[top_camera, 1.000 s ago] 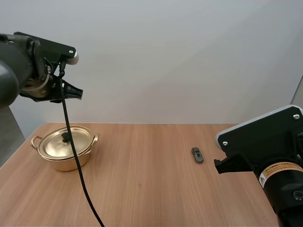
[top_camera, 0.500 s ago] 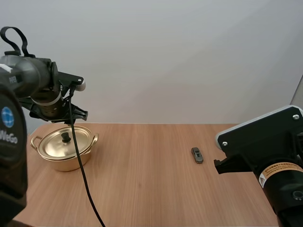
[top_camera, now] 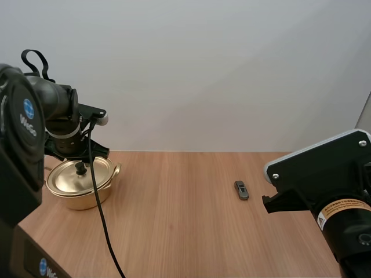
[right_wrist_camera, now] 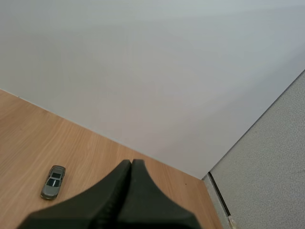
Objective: Open the pot, put the car inside, and close it
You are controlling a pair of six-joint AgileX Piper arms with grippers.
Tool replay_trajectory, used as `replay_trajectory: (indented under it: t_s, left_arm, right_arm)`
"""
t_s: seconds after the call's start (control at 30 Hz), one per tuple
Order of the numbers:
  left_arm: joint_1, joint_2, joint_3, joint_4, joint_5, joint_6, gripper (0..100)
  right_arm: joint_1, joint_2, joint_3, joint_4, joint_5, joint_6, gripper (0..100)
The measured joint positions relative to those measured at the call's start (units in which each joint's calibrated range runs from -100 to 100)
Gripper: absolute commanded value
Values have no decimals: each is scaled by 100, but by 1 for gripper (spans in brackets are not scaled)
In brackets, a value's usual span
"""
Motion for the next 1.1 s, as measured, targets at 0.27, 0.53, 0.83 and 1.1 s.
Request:
replay_trajectory:
  t_s: [0.27, 0.53, 0.83, 1.1]
  left_arm:
    - [0, 520, -329, 45, 46, 59, 89]
    - [0, 913, -576, 45, 10, 173, 86]
    - [0, 1157, -576, 20, 208, 174, 0]
    - [0, 818, -936, -512, 30, 175, 0]
  right_arm:
    - [0, 0, 0, 0, 99, 0, 0]
    - [-18, 0, 0, 0, 141, 0, 0]
    - [-37, 0, 0, 0, 141, 0, 0]
    - [-59, 12, 16, 57, -90, 0, 0]
